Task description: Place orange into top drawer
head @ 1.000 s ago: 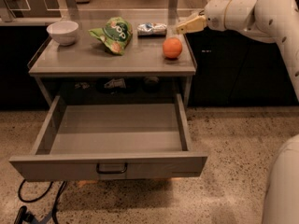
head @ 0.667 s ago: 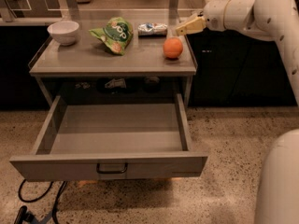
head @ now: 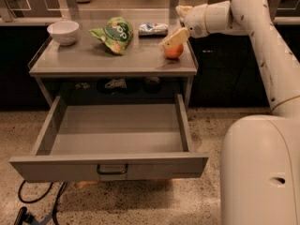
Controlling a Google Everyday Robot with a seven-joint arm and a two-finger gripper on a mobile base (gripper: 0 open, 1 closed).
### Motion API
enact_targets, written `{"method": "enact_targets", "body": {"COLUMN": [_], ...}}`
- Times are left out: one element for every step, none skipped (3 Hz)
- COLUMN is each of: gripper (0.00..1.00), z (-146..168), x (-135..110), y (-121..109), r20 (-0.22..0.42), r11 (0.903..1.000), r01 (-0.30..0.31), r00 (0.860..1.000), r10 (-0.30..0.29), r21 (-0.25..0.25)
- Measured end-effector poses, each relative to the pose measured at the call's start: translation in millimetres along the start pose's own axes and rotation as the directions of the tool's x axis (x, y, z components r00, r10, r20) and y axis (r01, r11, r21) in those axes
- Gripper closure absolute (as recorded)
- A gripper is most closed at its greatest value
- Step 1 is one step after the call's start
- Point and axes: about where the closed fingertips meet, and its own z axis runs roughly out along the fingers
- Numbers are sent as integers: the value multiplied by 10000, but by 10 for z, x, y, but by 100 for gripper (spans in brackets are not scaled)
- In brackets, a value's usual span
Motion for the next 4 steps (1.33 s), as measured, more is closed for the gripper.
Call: {"method": "enact_targets", "body": {"gripper": [0, 0, 0, 0], "z": [193, 195, 228, 54], "x": [34, 34, 184, 565], "y": [193, 194, 147, -98], "r20": [-2, -1, -1130, -3327], "r11": [9969, 9969, 9976, 9983], "r01": [-24, -24, -145, -559], "r00": [10000, 10000, 9936, 9412], "r10": [24, 24, 68, 589], "r21": [-787, -789, -672, 186]}}
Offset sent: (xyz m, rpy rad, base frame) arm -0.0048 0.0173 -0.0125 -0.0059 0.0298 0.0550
